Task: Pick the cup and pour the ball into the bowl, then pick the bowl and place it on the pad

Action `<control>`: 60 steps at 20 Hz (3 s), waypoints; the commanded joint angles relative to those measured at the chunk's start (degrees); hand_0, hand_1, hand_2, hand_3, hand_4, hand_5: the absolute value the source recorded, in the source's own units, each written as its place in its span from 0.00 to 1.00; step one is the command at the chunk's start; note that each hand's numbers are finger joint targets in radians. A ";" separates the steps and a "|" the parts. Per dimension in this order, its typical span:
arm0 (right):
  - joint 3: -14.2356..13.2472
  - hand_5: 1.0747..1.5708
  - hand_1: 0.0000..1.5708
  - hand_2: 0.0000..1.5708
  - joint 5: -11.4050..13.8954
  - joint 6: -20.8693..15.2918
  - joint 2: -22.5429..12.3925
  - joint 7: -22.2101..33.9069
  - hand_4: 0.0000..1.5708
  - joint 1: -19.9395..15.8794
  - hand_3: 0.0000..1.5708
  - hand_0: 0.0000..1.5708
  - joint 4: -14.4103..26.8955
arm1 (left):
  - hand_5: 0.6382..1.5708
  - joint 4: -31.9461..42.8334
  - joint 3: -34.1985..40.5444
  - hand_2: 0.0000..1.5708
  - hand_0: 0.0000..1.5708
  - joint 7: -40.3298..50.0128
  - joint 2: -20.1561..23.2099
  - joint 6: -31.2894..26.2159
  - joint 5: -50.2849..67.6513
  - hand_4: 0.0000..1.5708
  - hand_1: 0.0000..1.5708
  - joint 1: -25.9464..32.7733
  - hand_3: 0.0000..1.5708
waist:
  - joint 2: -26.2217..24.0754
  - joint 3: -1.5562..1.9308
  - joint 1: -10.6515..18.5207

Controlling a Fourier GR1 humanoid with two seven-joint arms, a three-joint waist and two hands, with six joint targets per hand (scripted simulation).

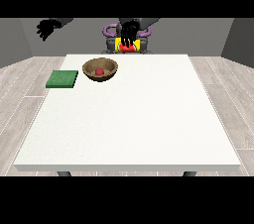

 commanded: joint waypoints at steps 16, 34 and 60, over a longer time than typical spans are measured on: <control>-0.98 1.00 0.00 0.00 1.19 -9.47 6.89 -3.15 0.27 0.56 0.00 0.00 -0.68 | 0.92 -33.62 38.80 0.00 0.00 -23.55 3.81 -4.78 68.40 0.14 0.00 7.48 0.00 | 14.04 -0.41 14.85; 3.21 1.00 0.00 0.00 5.89 -14.50 14.25 -12.78 0.00 -6.05 0.00 0.00 13.18 | 0.93 -22.13 61.91 0.00 0.00 -23.98 29.62 -32.00 91.99 0.18 0.00 8.97 0.00 | 16.10 0.09 12.16; 4.63 0.89 1.00 1.00 9.19 -27.90 11.46 -1.91 0.68 -5.76 1.00 1.00 9.29 | 1.00 -14.44 67.78 0.00 0.00 -27.52 37.47 -38.76 96.46 0.45 0.00 10.27 0.00 | 18.61 -0.19 12.87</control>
